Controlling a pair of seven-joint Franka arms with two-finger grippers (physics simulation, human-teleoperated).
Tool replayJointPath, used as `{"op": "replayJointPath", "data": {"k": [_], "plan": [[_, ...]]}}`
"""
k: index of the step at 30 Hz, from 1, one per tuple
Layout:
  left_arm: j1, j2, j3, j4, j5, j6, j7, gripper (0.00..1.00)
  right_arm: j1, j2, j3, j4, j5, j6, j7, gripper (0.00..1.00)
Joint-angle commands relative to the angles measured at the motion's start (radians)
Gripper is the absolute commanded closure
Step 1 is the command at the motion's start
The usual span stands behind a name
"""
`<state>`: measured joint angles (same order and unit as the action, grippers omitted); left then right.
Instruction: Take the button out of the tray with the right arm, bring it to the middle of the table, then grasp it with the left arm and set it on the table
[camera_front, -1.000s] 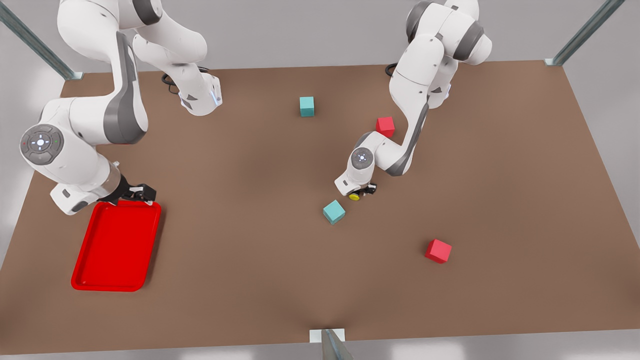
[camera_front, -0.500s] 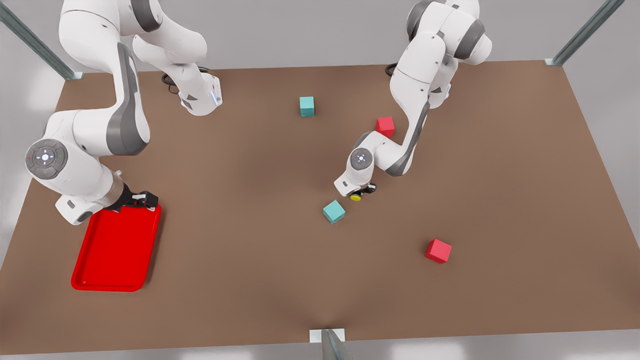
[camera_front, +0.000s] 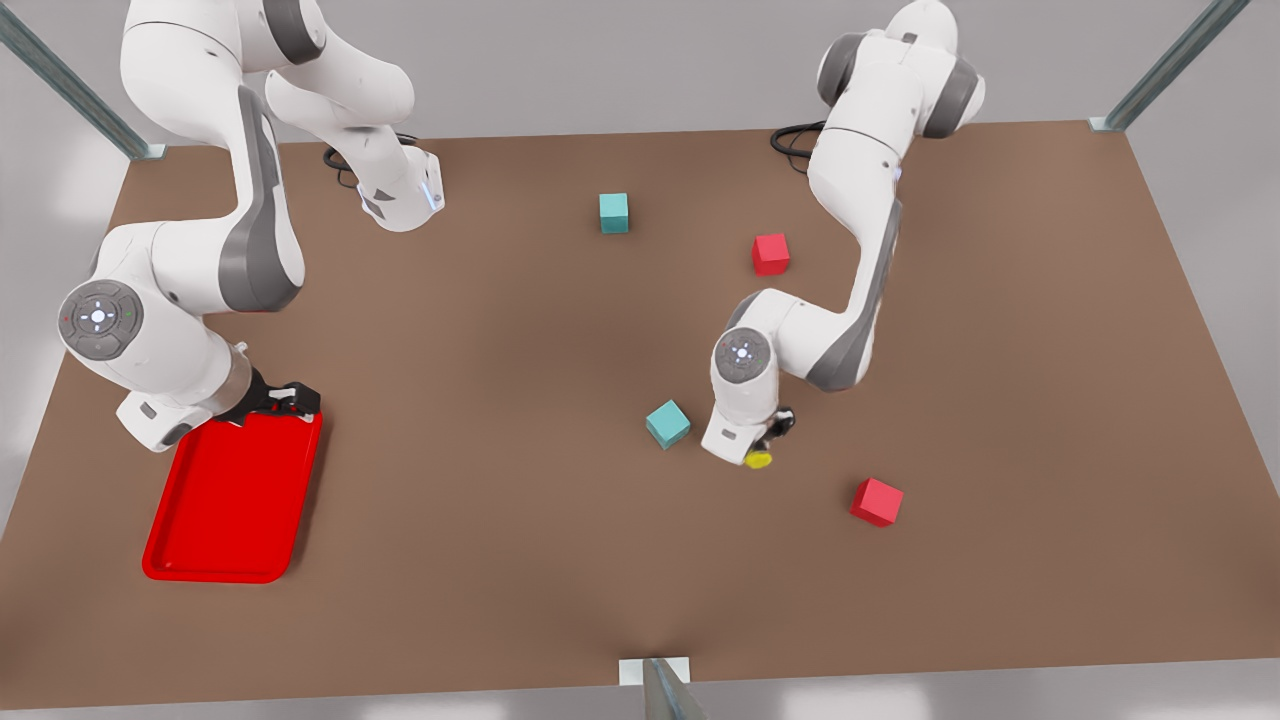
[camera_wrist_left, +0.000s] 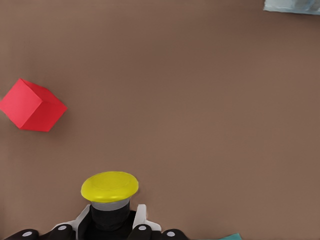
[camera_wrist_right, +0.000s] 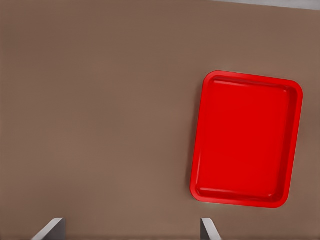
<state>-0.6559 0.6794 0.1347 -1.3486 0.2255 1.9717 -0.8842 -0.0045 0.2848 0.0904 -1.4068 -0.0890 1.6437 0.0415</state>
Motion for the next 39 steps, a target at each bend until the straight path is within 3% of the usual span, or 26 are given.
{"op": "replayJointPath", "data": {"k": [1, 3, 7, 17, 33, 35, 37, 39], "plan": [[-0.016, 0.003, 0.002, 0.008, 0.299, -0.200, -1.317, 0.58, 0.000, -0.001, 0.000, 0.000, 0.000, 0.001, -0.012, 0.00], [-0.036, 0.057, 0.002, 0.005, 0.434, -0.395, -1.475, 0.58, 0.001, -0.001, 0.000, 0.000, 0.002, 0.001, -0.012, 0.00], [-0.059, 0.075, 0.002, -0.061, 0.460, -0.577, -1.769, 0.58, 0.001, -0.001, 0.000, 0.000, 0.000, -0.001, -0.014, 0.00], [-0.133, 0.083, 0.006, -0.271, 0.503, -0.603, -2.079, 0.58, 0.001, -0.001, 0.000, 0.000, 0.000, -0.001, -0.014, 0.00], [-0.137, 0.279, 0.006, -0.280, 0.606, -0.547, -2.084, 0.57, 0.001, -0.001, 0.000, 0.000, 0.000, -0.001, -0.014, 0.00], [-0.136, 0.281, 0.006, -0.280, 0.614, -0.547, -2.084, 0.44, 0.001, -0.001, 0.000, 0.000, 0.000, 0.001, -0.014, 0.00], [-0.136, 0.281, 0.006, -0.280, 0.614, -0.541, -2.084, 0.00, 0.001, -0.001, 0.000, 0.000, 0.000, -0.001, -0.012, 0.00], [-0.136, 0.281, 0.006, -0.280, 0.614, -0.541, -2.084, 0.00, 0.004, -0.001, 0.000, 0.000, 0.000, 0.001, -0.014, 0.00]]}}
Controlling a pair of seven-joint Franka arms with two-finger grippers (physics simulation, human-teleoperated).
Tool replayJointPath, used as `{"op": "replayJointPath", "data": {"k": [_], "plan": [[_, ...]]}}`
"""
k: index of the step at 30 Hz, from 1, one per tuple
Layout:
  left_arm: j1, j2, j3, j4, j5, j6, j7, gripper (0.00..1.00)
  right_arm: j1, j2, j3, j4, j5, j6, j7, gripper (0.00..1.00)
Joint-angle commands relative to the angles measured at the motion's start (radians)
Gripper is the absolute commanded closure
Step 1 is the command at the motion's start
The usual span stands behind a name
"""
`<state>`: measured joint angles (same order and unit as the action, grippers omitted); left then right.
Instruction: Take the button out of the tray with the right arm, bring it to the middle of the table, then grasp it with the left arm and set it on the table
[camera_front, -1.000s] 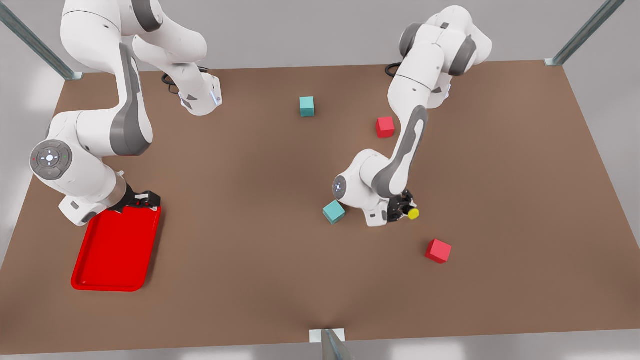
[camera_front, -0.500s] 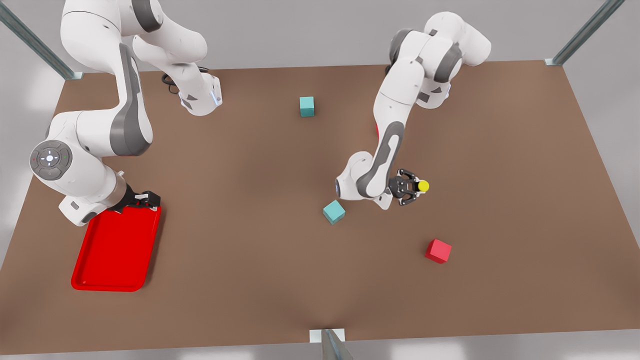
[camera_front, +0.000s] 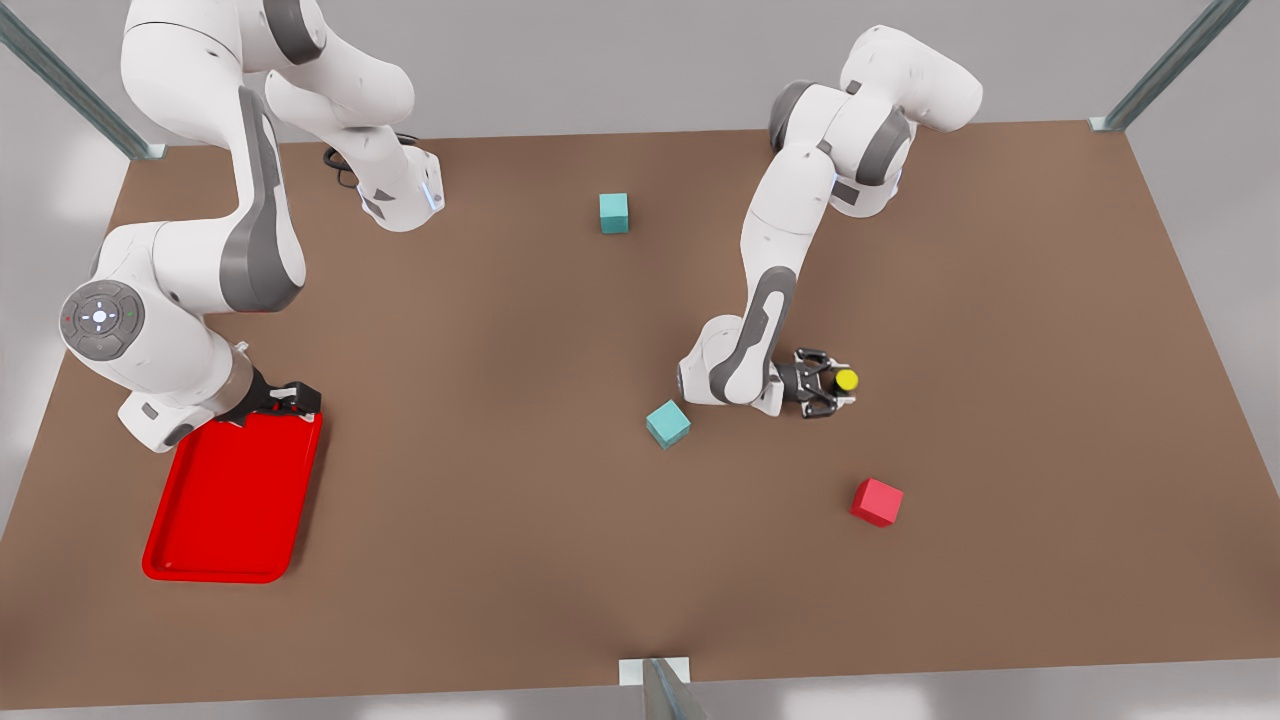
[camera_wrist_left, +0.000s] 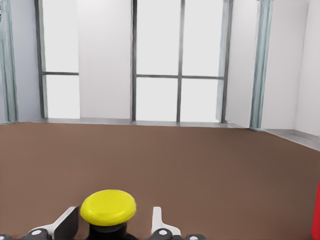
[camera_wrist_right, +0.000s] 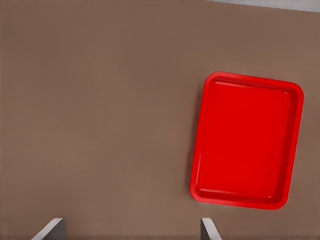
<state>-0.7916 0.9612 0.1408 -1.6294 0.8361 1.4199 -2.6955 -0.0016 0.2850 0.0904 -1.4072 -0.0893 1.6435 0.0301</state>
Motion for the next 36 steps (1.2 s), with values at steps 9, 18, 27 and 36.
{"op": "replayJointPath", "data": {"k": [9, 18, 27, 36], "plan": [[-0.006, -0.007, 0.000, 0.002, 0.018, 0.005, -0.267, 0.00, 0.000, -0.001, 0.002, 0.000, 0.000, -0.001, -0.001, 0.00], [-0.009, -0.039, 0.000, 0.000, 0.064, -0.101, -0.251, 0.00, 0.002, -0.004, 0.003, -0.001, 0.003, -0.016, 0.001, 0.00], [-0.006, -0.308, 0.017, 0.117, -0.167, -0.046, 1.307, 0.00, 0.008, -0.004, 0.003, 0.000, -0.029, -0.021, 0.005, 0.00], [0.522, -0.654, -0.007, 0.594, -0.824, -0.273, 2.827, 0.00, 0.005, -0.004, 0.003, 0.000, -0.029, -0.034, 0.005, 0.00]]}}
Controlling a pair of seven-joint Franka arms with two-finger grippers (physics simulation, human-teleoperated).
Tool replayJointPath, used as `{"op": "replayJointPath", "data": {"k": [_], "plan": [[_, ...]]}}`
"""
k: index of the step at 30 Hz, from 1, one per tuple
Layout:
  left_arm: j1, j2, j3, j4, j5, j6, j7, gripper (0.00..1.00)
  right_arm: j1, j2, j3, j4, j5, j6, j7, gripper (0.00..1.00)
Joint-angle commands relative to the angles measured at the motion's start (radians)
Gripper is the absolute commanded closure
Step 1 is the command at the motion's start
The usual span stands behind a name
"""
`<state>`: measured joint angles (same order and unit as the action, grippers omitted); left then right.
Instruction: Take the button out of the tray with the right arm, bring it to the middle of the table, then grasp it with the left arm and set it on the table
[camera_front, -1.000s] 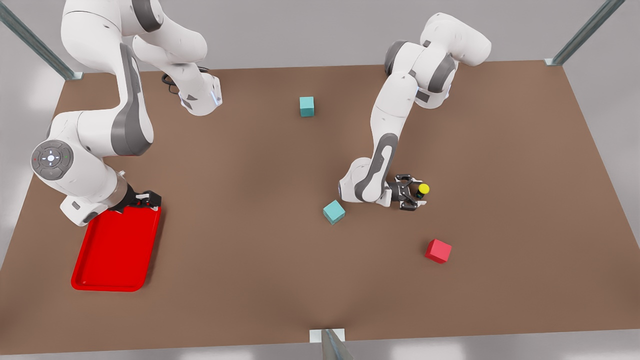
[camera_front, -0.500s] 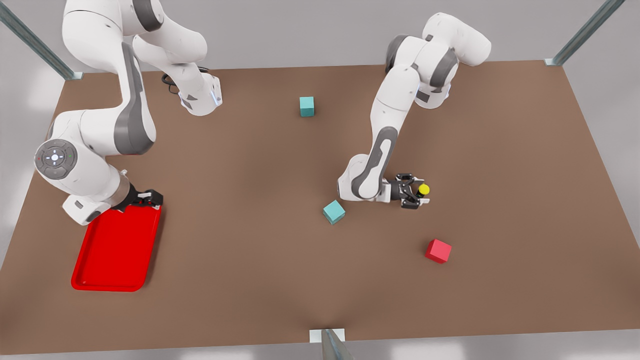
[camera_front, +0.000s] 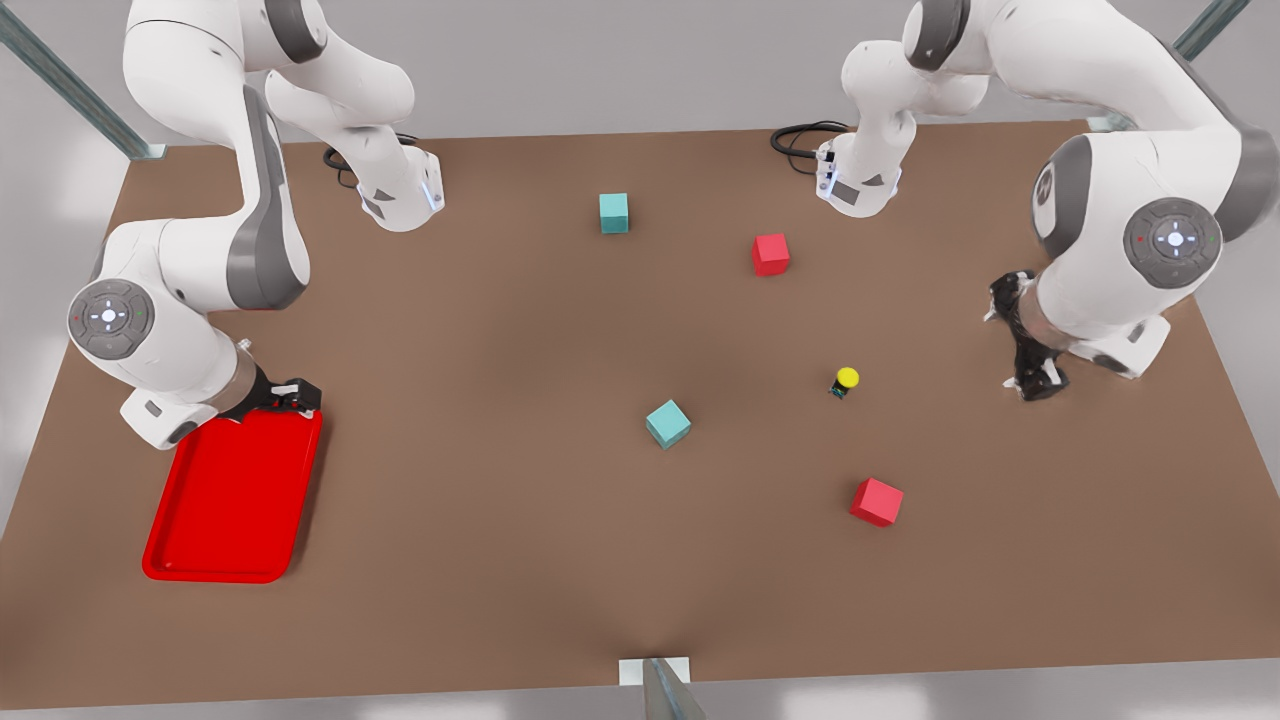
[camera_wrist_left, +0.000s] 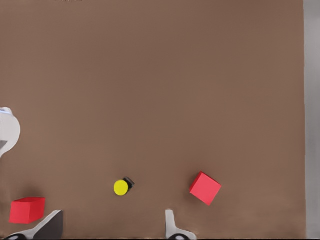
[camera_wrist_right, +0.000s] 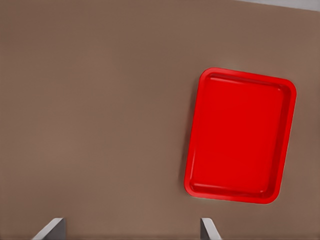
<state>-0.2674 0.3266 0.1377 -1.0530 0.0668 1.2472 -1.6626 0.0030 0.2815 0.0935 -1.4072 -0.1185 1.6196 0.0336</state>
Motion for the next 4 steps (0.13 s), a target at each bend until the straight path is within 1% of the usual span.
{"op": "replayJointPath", "data": {"k": [1, 2, 3, 4], "plan": [[-0.001, -0.087, -0.013, -0.037, -0.027, -0.092, 1.855, 0.00, 0.002, -0.002, 0.000, 0.001, 0.000, -0.010, 0.002, 0.00], [0.052, -0.148, -0.113, -0.145, 0.022, -0.033, 1.890, 0.00, 0.000, -0.001, 0.000, 0.001, 0.000, -0.010, 0.002, 0.00], [0.054, -0.204, -0.122, -0.249, 0.022, 0.026, 1.915, 0.00, 0.000, -0.001, 0.000, 0.001, 0.000, -0.010, 0.002, 0.00], [0.059, -0.212, -0.124, -0.268, 0.018, 0.032, 2.034, 0.00, -0.001, -0.002, 0.000, 0.001, 0.000, -0.010, 0.002, 0.00]]}}
